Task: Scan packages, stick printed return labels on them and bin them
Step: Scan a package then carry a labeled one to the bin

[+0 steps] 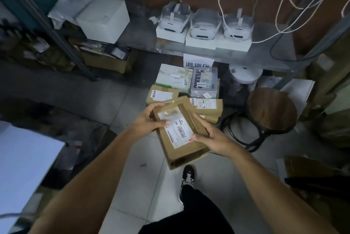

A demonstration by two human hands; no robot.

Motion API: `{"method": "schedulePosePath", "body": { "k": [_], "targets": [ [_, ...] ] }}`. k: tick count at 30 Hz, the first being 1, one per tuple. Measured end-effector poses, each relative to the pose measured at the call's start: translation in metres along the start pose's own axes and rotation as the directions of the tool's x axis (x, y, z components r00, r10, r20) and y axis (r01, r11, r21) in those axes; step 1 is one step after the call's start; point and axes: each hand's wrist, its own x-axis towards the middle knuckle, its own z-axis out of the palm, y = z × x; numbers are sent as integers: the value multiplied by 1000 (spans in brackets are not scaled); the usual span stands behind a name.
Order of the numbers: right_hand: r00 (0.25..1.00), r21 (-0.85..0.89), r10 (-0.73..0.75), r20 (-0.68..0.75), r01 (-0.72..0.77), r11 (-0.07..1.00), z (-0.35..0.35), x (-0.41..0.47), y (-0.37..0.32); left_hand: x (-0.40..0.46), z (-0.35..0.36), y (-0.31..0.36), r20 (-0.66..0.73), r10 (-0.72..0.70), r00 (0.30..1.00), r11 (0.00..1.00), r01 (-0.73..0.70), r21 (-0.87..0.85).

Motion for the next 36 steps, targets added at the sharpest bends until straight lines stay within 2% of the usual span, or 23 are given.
{"method": "schedulePosePath", "body": {
  "k": [2,4,8,11,13,16,20,22,28,31,36],
  "targets": [
    [1000,-6,-12,-28,11,1000,-11,28,-8,19,-6,5,-89,-1,996,999,-2,-33],
    [990,10,-18,-138,20,1000,-18,55,-14,36,-10,5,-214,-3,977,997,-14,-78],
    [943,190,54,-328,10,982,-14,103,-24,66,-20,0,-414,-119,903,979,37,-201],
    [963,290,100,-252,-24,957,7,132,-27,87,-21,-4,-584,-158,796,985,88,-147],
    [976,303,128,-179,-69,951,20,155,-26,99,-20,-7,-629,-166,759,986,119,-117],
    [974,237,169,-151,-130,963,25,184,-29,118,-30,-13,-581,-156,798,987,138,-76],
    [958,246,232,-165,-188,951,25,223,-21,152,-69,-21,-342,-151,928,967,210,142],
    [946,269,273,-174,-221,937,25,242,-21,173,-91,-28,-213,-159,964,950,208,234],
    [926,300,323,-194,-258,918,30,300,-14,237,-135,-47,3,-190,982,911,175,374],
    [924,242,312,-222,-258,935,31,322,-3,262,-140,-58,3,-218,976,895,199,398],
    [926,266,330,-186,-276,924,30,340,14,279,-138,-68,-5,-258,966,892,240,383]
  ]
}}
